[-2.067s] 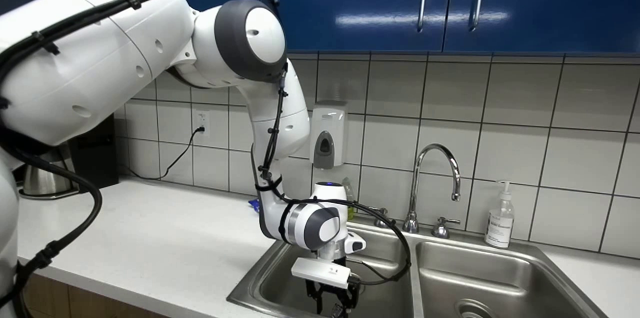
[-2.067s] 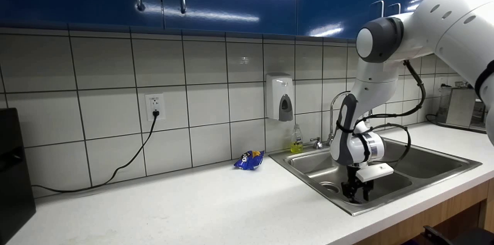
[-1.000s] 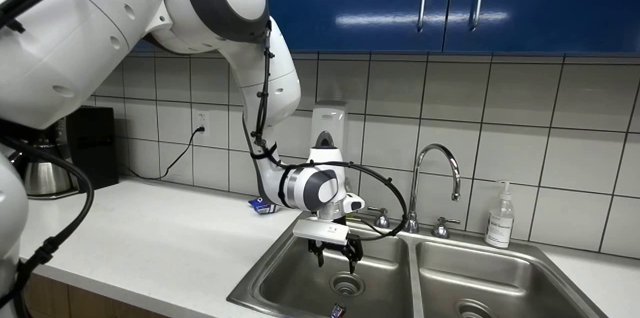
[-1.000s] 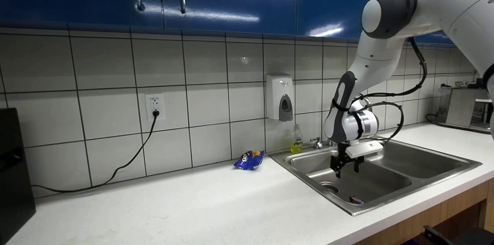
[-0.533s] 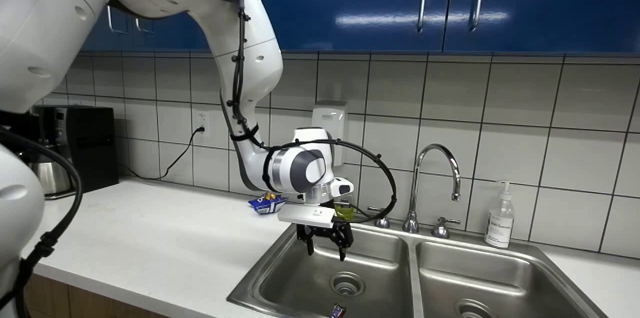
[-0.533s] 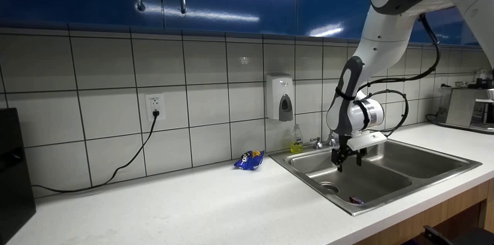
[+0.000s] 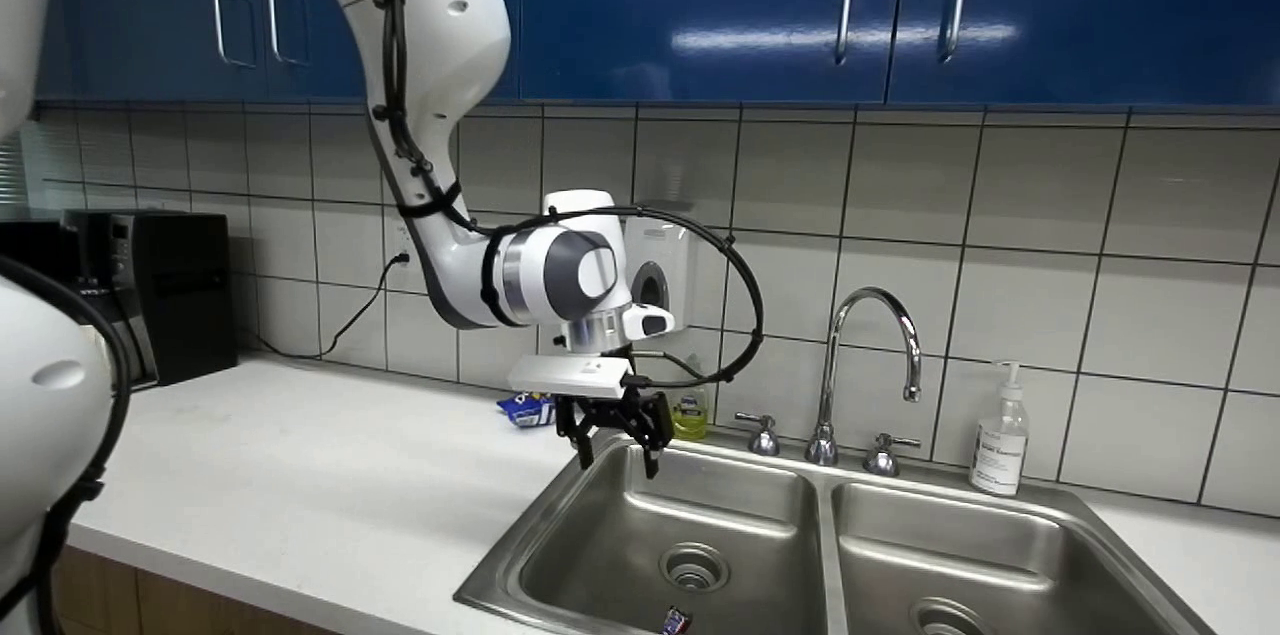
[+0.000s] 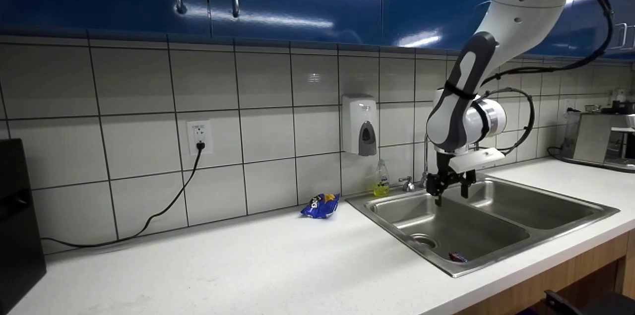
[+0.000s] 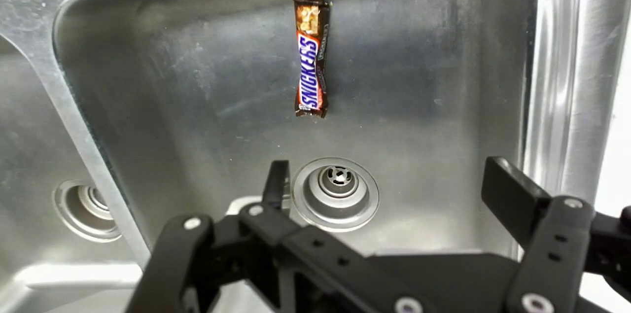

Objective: Put the brown packet in the sink on the left.

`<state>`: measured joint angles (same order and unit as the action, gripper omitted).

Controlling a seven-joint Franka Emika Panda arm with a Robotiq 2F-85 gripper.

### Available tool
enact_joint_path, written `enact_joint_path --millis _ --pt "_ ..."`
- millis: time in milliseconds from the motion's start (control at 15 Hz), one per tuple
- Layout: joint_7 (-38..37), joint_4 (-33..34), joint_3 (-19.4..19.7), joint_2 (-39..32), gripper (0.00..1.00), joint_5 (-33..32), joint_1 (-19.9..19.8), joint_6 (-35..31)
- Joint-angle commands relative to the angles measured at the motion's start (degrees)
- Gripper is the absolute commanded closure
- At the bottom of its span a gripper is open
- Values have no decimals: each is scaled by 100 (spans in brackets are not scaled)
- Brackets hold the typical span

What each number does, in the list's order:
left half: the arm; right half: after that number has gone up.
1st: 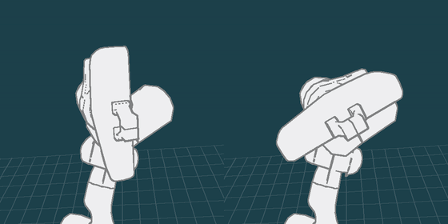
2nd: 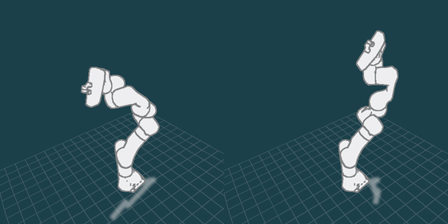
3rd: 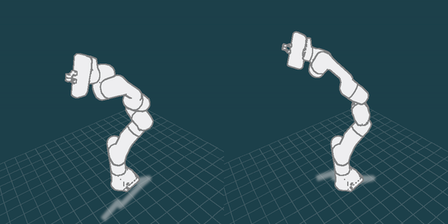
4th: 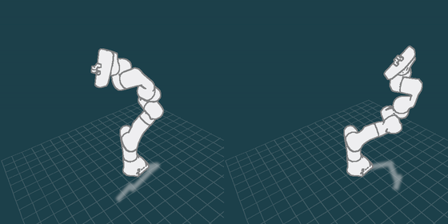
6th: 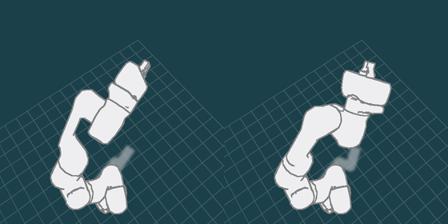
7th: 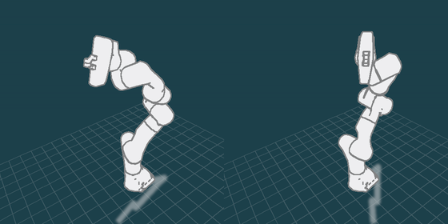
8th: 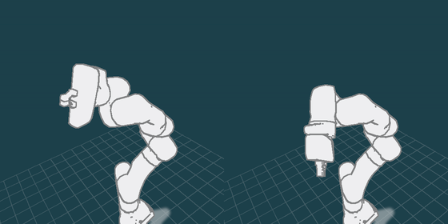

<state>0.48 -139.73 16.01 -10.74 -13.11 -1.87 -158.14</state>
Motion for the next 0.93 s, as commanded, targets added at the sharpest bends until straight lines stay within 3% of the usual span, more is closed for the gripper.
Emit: enact_joint_path --millis 0,333,867 --pt "-507 -507 -61 1038 0 -649 -1 674" --pt "-801 -976 -471 2092 0 -974 -225 1549" --pt "-740 -1549 -970 3466 0 -746 -520 2650"
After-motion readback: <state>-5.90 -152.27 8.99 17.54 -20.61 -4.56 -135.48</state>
